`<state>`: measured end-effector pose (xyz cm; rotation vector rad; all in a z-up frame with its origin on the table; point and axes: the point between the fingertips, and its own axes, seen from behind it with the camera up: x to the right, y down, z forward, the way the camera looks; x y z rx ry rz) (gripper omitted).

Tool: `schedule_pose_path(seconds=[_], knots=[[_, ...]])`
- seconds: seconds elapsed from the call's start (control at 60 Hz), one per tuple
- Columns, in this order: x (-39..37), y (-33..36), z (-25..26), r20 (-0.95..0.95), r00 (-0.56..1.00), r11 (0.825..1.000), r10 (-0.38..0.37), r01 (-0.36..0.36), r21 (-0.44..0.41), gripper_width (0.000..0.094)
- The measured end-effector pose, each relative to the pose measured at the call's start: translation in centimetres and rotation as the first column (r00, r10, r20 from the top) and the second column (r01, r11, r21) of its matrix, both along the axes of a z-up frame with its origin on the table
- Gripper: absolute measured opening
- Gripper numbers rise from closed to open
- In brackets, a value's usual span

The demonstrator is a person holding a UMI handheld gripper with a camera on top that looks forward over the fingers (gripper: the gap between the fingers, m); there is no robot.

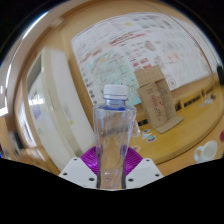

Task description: Pour water

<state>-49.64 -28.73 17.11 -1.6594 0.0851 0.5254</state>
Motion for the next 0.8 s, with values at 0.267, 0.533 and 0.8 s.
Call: schedule_pose_path(seconds=[0.267,0.533,0.8], knots=[[6.9,-2.8,10.5,-0.848,0.492,0.977,0.199,-0.167,0.132,0.0268],[17.2,-1.2,5.5,-0.977,-0.169,0.983,0.129,-0.111,0.149,0.0269],[19.8,-1.0,2.7,-0.942,-0.332,0.987,0.049,-0.126,0.096,0.0266]])
